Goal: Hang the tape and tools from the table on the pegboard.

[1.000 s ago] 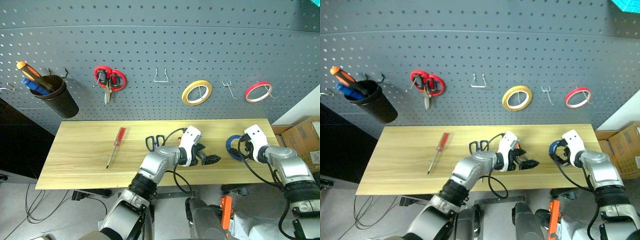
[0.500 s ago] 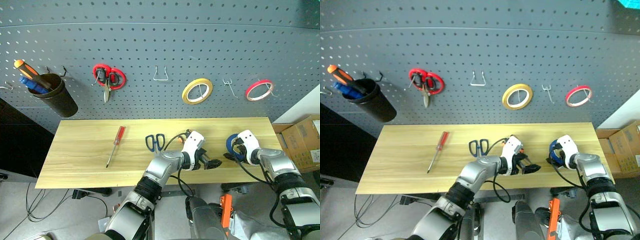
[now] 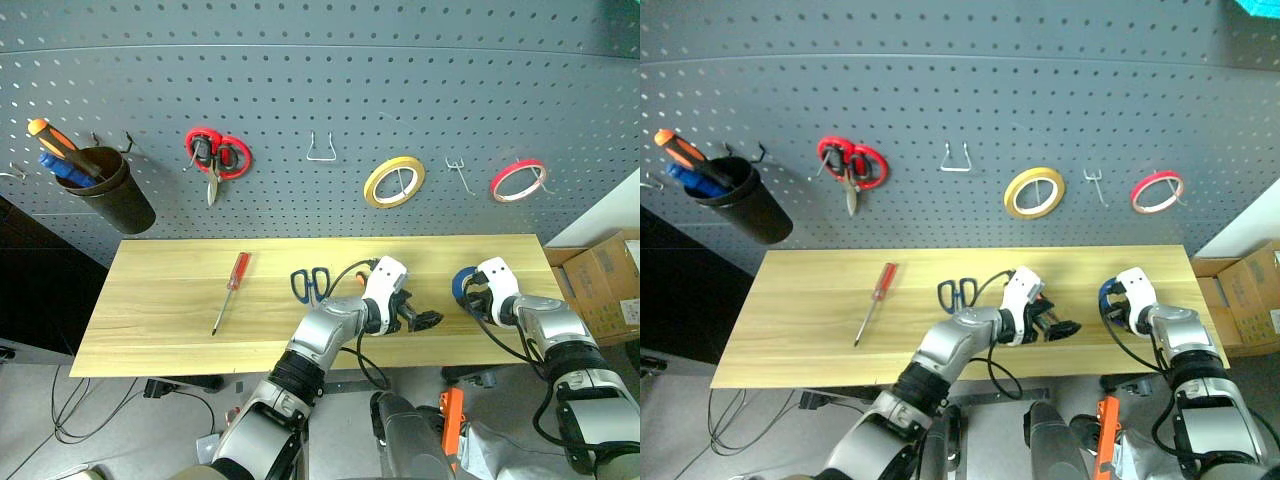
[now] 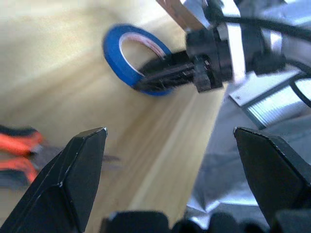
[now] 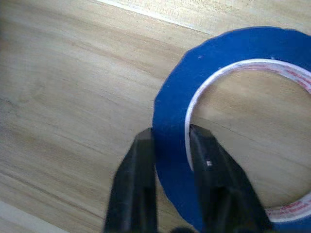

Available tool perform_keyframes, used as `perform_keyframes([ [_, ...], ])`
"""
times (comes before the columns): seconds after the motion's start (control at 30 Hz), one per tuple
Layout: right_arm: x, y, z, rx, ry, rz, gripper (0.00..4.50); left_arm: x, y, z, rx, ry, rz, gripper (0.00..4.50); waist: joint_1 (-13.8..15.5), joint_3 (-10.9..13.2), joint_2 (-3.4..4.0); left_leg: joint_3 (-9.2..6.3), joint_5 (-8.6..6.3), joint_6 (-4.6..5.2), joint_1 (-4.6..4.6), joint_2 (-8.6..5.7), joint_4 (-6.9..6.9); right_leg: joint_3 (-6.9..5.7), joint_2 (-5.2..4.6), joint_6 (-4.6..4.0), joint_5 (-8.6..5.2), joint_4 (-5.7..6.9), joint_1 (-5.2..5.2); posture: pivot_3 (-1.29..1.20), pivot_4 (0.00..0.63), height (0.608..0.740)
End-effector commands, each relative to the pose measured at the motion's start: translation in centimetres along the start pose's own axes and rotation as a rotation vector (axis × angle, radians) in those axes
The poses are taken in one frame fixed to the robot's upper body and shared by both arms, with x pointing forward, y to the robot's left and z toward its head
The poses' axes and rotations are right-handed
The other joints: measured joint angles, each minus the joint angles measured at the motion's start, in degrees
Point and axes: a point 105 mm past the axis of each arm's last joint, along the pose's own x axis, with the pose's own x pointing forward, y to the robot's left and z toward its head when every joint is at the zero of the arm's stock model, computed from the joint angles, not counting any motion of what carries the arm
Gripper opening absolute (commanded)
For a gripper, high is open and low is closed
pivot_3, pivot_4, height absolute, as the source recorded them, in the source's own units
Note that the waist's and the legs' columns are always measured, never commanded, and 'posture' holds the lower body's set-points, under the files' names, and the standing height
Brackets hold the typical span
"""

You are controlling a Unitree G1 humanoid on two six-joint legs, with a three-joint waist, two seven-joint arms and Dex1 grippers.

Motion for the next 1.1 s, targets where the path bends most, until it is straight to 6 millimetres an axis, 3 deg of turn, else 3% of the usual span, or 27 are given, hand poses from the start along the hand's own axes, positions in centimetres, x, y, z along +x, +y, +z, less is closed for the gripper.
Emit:
perform_keyframes([
  [0.03,-0.5,-0.3,-0.3,0.017,-0.014,-0.032,0.52,0.3,-0.5,1.8,0.048,-0.064,-0.010,4.50,0.0,0.0,0.03,0.00,0.00,0.00,0.00,0.00,0.00,0.00,0.00,0.00,0.00,0.00,0.00,-0.04,0.264,0.740],
  [0.27,-3.5,1.9,0.1,-0.151,-0.139,-0.119,0.52,-1.3,-1.5,4.3,0.076,-0.166,-0.056,4.50,0.4,-0.1,0.21,-0.04,-0.07,-0.11,-0.09,-0.01,-0.03,-0.03,-0.03,0.13,-0.08,-0.01,-0.06,-0.05,0.227,0.740],
  [0.47,-8.7,7.3,4.2,-0.343,-0.436,-0.290,0.52,-6.9,-2.4,6.0,0.102,-0.221,-0.128,4.50,-0.8,-0.5,0.68,-0.07,-0.07,-0.19,-0.04,0.09,-0.04,-0.03,0.06,0.17,-0.11,0.14,-0.14,-0.09,0.170,0.740],
  [0.67,-10.3,11.4,4.8,-0.490,-0.630,-0.342,0.52,-11.5,-1.7,7.7,0.124,-0.310,-0.065,4.50,-1.3,-2.8,0.61,-0.08,0.04,-0.36,-0.02,0.02,0.02,-0.07,-0.01,0.16,-0.10,0.11,-0.05,-0.08,0.125,0.740],
  [0.83,-9.8,11.8,5.9,-0.565,-0.731,-0.364,0.52,-12.7,-0.8,8.2,0.110,-0.332,0.010,4.50,-1.3,-5.0,0.00,-0.03,0.04,-0.33,0.02,-0.03,0.06,-0.04,-0.06,0.09,-0.05,0.04,0.03,-0.06,0.083,0.740],
  [1.1,-7.8,9.3,10.0,-0.633,-0.844,-0.400,0.52,-11.9,0.0,10.0,0.125,-0.390,0.061,4.50,-1.3,-6.8,-0.10,-0.04,0.12,-0.23,0.73,0.00,0.07,-0.03,0.02,-0.32,-0.01,0.02,0.69,-0.03,0.045,0.740],
])
